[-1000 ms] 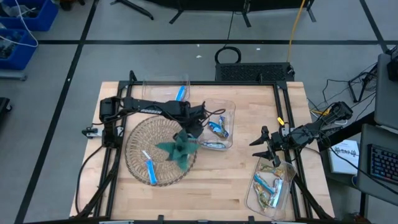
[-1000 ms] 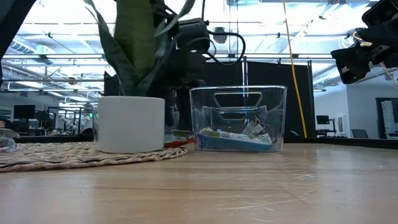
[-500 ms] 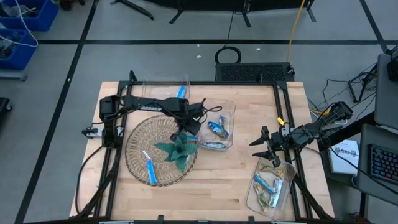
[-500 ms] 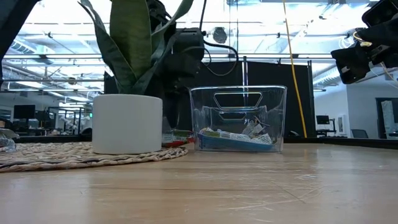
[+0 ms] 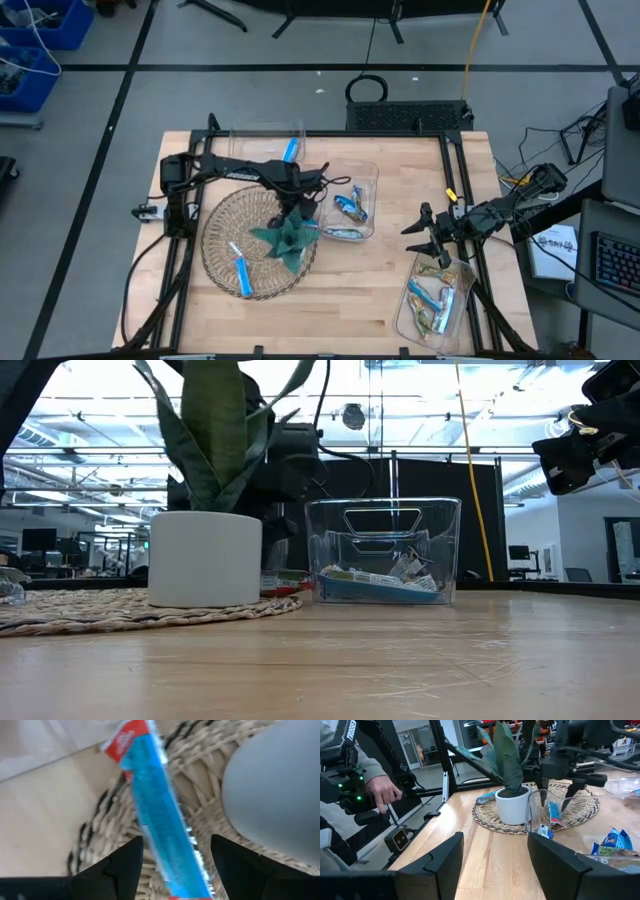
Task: Pick and place Granola Bars by type
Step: Put the red granola bar into the top transparent bin
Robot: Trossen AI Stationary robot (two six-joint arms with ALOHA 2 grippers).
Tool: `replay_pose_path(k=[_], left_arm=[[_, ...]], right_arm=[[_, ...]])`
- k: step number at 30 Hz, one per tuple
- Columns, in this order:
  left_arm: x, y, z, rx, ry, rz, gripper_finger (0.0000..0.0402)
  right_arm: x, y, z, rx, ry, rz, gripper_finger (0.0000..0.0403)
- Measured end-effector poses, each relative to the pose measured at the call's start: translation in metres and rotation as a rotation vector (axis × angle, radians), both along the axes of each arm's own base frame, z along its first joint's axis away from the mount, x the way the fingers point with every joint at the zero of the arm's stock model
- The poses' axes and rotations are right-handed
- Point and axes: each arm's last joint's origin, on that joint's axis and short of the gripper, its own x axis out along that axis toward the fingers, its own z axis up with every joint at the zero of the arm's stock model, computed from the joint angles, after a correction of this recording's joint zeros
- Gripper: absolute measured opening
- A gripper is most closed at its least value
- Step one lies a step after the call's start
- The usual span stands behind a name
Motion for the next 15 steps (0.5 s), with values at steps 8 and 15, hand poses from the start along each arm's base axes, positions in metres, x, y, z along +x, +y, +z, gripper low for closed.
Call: replay_pose_path(k=[8, 15], left_arm=[[0.0041, 0.0021, 0.0005, 0.005, -0.034, 0.046, 0.0236], [0.0049, 0.0018, 0.0008, -0.026, -0.041, 0.065, 0.0236]], right_arm=[[0.0000, 0.0000, 0.0000, 0.000, 0.000, 0.000, 0.0215], [0.0000, 0.0000, 0.0000, 0.000, 0.000, 0.000, 0.0215]])
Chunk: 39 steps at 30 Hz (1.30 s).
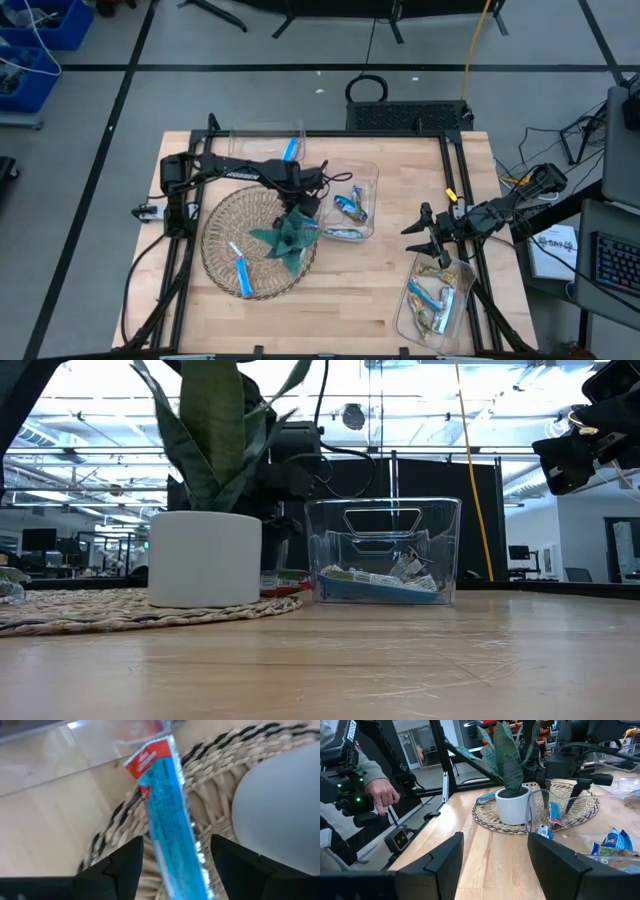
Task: Pick and place Granola Bars by type
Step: Put the red granola bar into the top transparent bin
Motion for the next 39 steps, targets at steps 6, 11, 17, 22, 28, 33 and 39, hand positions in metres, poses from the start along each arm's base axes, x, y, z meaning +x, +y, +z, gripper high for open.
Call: replay_pose_path(k=[6, 11, 17, 22, 28, 33, 39], left_arm=[[-0.004, -0.001, -0.010, -0.023, -0.008, 0.004, 0.0194], [-0.001, 0.001, -0.009, 0.025, -0.015, 0.052, 0.0137], [-0.001, 0.002, -0.007, 0.031, -0.009, 0.069, 0.0027], [0.006, 0.012, 0.013, 0.093, 0.015, 0.147, 0.0019], [0.007, 0.034, 0.060, 0.104, 0.067, 0.192, 0.0010], [-0.002, 0.064, 0.093, 0.181, 0.094, 0.275, 0.0009], [-0.021, 0.115, 0.113, 0.250, 0.089, 0.443, 0.0009]], right_arm=[[0.000, 0.000, 0.000, 0.000, 0.000, 0.000, 0.0215], [0.000, 0.000, 0.000, 0.000, 0.000, 0.000, 0.0215], [0.000, 0.000, 0.000, 0.000, 0.000, 0.000, 0.0215], [0.000, 0.000, 0.000, 0.000, 0.000, 0.000, 0.0215], [0.000, 0.000, 0.000, 0.000, 0.000, 0.000, 0.0215], [0.000, 0.000, 0.000, 0.000, 0.000, 0.000, 0.0215], [0.000, 0.000, 0.000, 0.000, 0.000, 0.000, 0.0215]])
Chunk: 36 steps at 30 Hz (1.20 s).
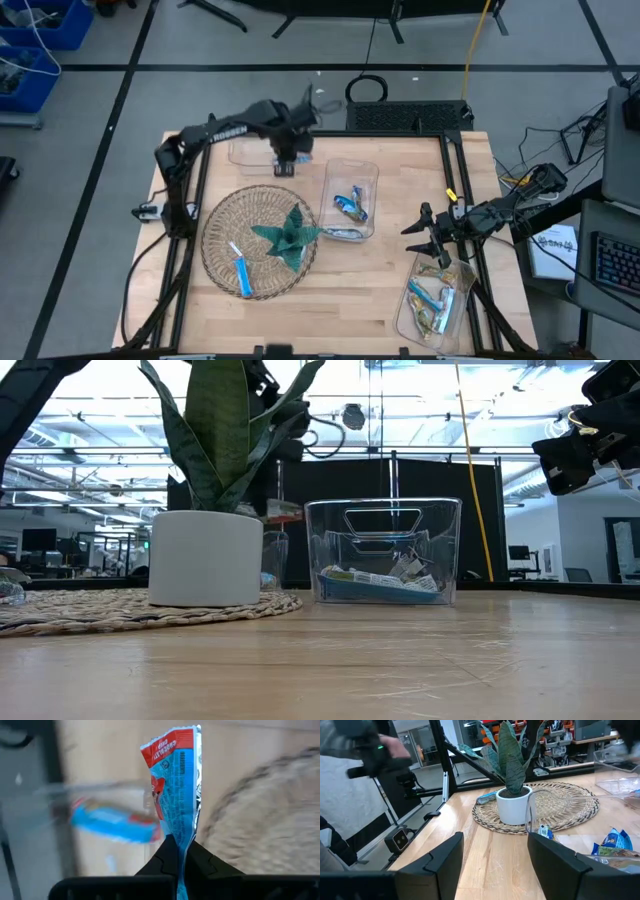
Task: Pick and place Granola Bars by type
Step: Put the red granola bar into the top transparent bin
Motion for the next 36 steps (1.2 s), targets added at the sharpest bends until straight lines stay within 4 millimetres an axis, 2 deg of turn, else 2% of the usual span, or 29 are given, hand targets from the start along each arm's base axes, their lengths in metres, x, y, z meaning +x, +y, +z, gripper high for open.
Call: replay_pose_path(k=[7, 14, 17, 21, 24, 31, 36], left_arm=[[-0.038, 0.059, 0.002, 0.021, -0.008, 0.229, 0.0009], [-0.063, 0.090, -0.003, 0.009, -0.047, 0.354, 0.0009], [-0.067, 0.092, -0.018, -0.036, -0.060, 0.394, 0.0009], [-0.068, 0.085, -0.051, -0.106, -0.050, 0.432, 0.0009], [-0.068, 0.083, -0.063, -0.119, -0.060, 0.510, 0.0032], [-0.069, 0.082, -0.065, -0.164, -0.056, 0.639, 0.0140], [-0.072, 0.076, -0.054, -0.285, 0.003, 0.896, 0.0203]], right_arm=[[0.000, 0.000, 0.000, 0.000, 0.000, 0.000, 0.0215], [0.000, 0.000, 0.000, 0.000, 0.000, 0.000, 0.0215], [0.000, 0.000, 0.000, 0.000, 0.000, 0.000, 0.0215], [0.000, 0.000, 0.000, 0.000, 0.000, 0.000, 0.0215], [0.000, 0.000, 0.000, 0.000, 0.000, 0.000, 0.0215], [0.000, 0.000, 0.000, 0.000, 0.000, 0.000, 0.0215], [0.000, 0.000, 0.000, 0.000, 0.000, 0.000, 0.0215]])
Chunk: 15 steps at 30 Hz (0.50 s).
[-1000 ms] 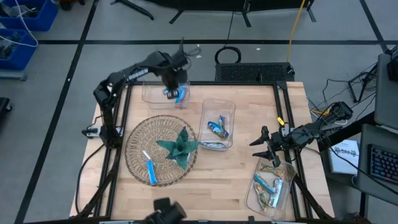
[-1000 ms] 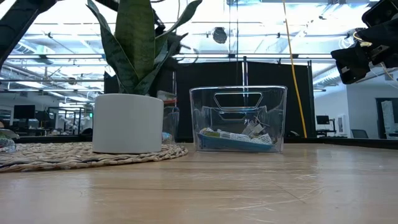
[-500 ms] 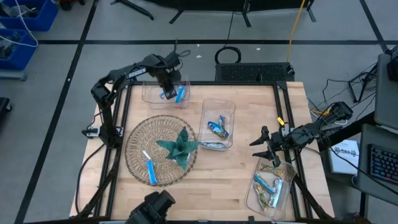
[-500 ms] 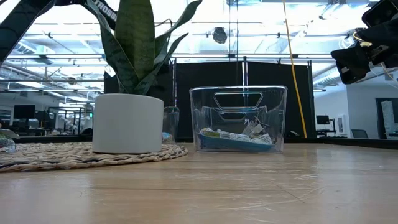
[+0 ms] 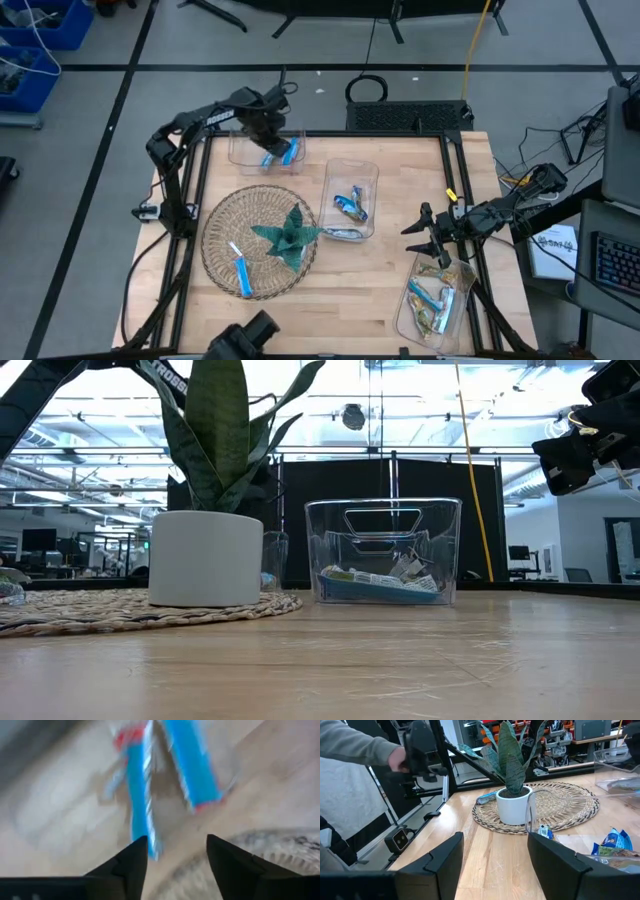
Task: Pick and place Granola Bars by type
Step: Put the red granola bar into the top transparent bin
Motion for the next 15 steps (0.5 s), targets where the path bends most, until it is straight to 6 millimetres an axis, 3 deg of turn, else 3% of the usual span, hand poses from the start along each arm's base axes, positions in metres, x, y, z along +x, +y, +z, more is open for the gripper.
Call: replay_pose_path(k=[4, 8, 15], left_arm=[[-0.006, -0.014, 0.015, -0.085, 0.159, 0.147, 0.0222], [-0.014, -0.043, 0.047, -0.062, 0.338, 0.372, 0.0218], [-0.016, -0.110, 0.103, -0.077, 0.184, 0.542, 0.0194]], right_arm=[[0.000, 0.000, 0.000, 0.000, 0.000, 0.000, 0.0215], [0.000, 0.000, 0.000, 0.000, 0.000, 0.000, 0.0215], [0.000, 0.000, 0.000, 0.000, 0.000, 0.000, 0.0215]])
